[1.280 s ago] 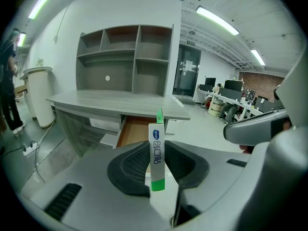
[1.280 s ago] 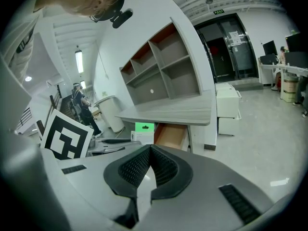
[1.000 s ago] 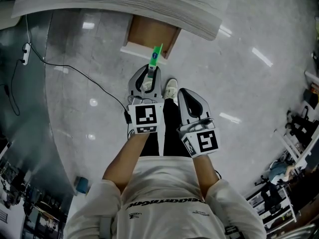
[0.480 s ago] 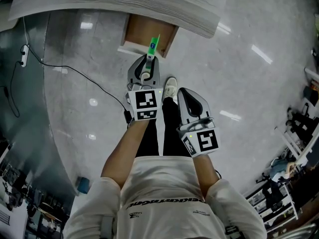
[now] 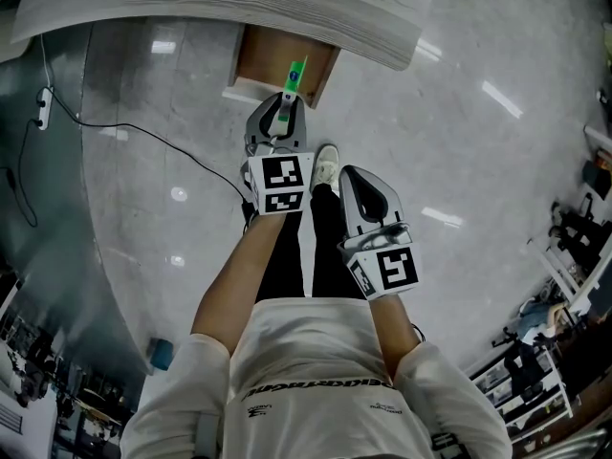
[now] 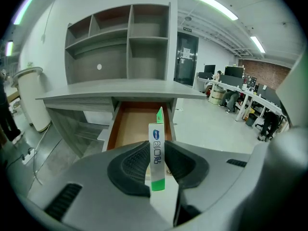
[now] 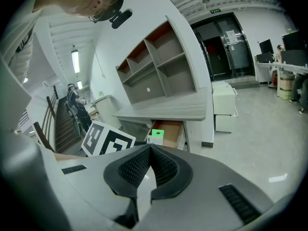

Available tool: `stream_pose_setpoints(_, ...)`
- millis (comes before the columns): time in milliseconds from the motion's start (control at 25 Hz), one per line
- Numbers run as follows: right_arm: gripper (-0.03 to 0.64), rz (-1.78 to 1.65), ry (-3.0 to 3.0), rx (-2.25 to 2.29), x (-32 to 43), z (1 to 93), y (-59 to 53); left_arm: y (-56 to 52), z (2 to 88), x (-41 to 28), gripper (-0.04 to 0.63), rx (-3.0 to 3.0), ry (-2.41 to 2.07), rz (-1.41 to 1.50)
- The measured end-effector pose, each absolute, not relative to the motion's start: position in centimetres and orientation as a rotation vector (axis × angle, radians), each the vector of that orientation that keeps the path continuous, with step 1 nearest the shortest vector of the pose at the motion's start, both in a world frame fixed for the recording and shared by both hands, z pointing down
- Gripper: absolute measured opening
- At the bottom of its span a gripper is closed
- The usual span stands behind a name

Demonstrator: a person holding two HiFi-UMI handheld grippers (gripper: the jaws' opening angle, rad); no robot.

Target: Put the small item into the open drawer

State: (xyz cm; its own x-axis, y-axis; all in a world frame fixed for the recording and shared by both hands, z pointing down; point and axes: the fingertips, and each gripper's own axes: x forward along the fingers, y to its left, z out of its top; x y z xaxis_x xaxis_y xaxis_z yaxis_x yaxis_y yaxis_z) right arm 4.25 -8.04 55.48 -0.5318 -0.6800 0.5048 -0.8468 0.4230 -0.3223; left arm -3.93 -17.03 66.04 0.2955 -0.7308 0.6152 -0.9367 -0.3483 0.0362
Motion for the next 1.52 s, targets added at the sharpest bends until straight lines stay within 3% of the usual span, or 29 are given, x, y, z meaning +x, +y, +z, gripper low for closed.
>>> stream_pose_setpoints(1520, 0.029, 0.844, -2.355, 1.326, 4.9, 56.3, -8.2, -19.9, 72.0, -3.4, 0.101, 2.097, -1.452, 0.777)
